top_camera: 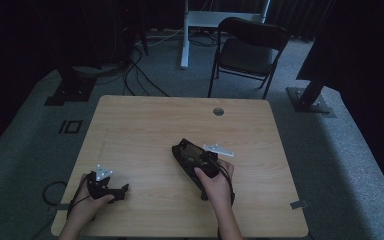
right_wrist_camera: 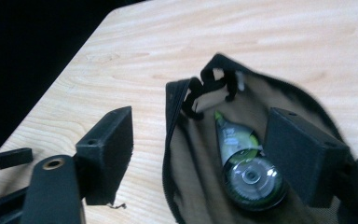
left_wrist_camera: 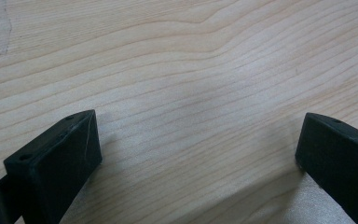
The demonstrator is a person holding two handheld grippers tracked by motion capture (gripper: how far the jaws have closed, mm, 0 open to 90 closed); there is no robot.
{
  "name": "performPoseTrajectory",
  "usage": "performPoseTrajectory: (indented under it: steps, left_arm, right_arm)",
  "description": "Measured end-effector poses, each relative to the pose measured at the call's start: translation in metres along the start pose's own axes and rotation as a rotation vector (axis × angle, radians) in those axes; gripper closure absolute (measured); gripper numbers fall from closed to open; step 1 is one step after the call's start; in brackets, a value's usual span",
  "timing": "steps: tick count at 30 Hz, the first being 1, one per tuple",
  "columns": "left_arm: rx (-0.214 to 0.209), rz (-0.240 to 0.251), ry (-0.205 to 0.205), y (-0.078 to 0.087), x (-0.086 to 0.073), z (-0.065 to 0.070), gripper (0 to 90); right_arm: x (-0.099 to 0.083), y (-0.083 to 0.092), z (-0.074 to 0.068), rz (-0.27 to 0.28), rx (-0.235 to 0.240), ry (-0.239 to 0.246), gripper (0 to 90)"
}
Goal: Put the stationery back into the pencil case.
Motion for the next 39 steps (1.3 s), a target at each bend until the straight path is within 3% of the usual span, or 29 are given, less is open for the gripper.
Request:
performPoseTrajectory:
  steps: [2, 7, 10, 16, 21, 25, 28, 36, 39]
  left_arm:
    - [0.0, 0.0, 0.0, 0.0, 0.0, 0.0, 0.2]
    - [0.0, 0.0, 0.0, 0.0, 0.0, 0.0, 0.2]
    - [0.0, 0.0, 0.0, 0.0, 0.0, 0.0, 0.2]
    - [0.0, 0.0, 0.0, 0.0, 0.0, 0.0, 0.2]
    - [0.0, 0.0, 0.0, 0.0, 0.0, 0.0, 0.2]
    - [0.0, -0.001, -0.001, 0.0, 0.0, 0.0, 0.2]
    - [-0.001, -0.002, -0.002, 0.0, 0.0, 0.0, 0.2]
    - [-0.001, -0.001, -0.002, 0.0, 0.0, 0.0, 0.2]
    - [-0.001, -0.002, -0.002, 0.0, 0.0, 0.0, 0.2]
  right_arm:
    - [0.002, 0.003, -0.001, 0.015, 0.007, 0.02, 18.6]
    - [-0.004, 0.009, -0.002, -0.047, -0.002, 0.127, 22.0]
    - [-0.007, 0.012, -0.005, -0.059, 0.012, 0.159, 21.6]
    - [-0.006, 0.019, -0.006, -0.052, 0.016, 0.207, 20.8]
    - [-0.006, 0.022, -0.004, -0.035, 0.007, 0.295, 20.2]
    - [-0.007, 0.026, -0.004, -0.037, 0.014, 0.301, 19.8]
    - [-0.007, 0.029, 0.0, -0.036, 0.01, 0.343, 19.8]
    - [0.0, 0.043, 0.008, 0.001, 0.033, 0.338, 19.1]
    - [0.002, 0.047, 0.014, 0.01, 0.023, 0.359, 18.2]
Point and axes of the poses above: each handheld gripper's, and its own axes: y roughly backward along the jaws, x roughly out of its top, z roughly to its right, the point moved 9 cm from there along -y, roughly forward along the jaws, and after that the axes turned 10 degrees about -y, right-handed, at the moved point
